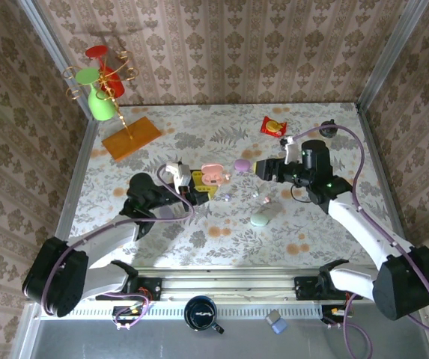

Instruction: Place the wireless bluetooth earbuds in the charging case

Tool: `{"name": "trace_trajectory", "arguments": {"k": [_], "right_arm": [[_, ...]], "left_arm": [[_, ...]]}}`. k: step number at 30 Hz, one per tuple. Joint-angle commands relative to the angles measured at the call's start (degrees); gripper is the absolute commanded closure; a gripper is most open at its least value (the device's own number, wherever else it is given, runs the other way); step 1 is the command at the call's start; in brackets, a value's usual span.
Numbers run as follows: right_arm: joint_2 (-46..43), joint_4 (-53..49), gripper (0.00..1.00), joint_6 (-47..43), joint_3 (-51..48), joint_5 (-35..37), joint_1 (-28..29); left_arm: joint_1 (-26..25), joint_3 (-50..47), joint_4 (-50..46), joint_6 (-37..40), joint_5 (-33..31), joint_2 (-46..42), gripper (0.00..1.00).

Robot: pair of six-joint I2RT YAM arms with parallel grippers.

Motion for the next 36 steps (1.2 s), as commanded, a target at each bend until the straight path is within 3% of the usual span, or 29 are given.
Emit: {"name": "trace_trajectory", "arguments": {"k": [1, 5, 11, 25, 36], "right_arm": [[3.41, -3.42, 0.35, 8.59, -3.27, 2.56, -3.77], [8.15, 1.52, 0.46, 14.84, -6.93, -2.25, -7.0], [16.0, 3.51, 0.54, 15.18, -7.9, -4.92, -7.18], [25.4, 5.44, 0.55, 13.52, -6.87, -8.16, -7.19], [26.09, 5.88, 0.55, 13.54, -7.45, -10.25, -6.93]], "left_arm": [[0.43, -0.09, -0.89, 2.06, -0.19, -1.35, 0.73], [-0.29, 1.18, -2.36, 2.19, 0.42, -1.39, 0.74], [-1.36, 1.61, -2.63, 3.11, 0.16, -0.94, 0.74], [-1.96, 1.97, -2.54, 3.26, 0.77, 0.04, 0.74], [-1.92, 2.32, -3.07, 3.81, 0.97, 0.5, 0.75]]}}
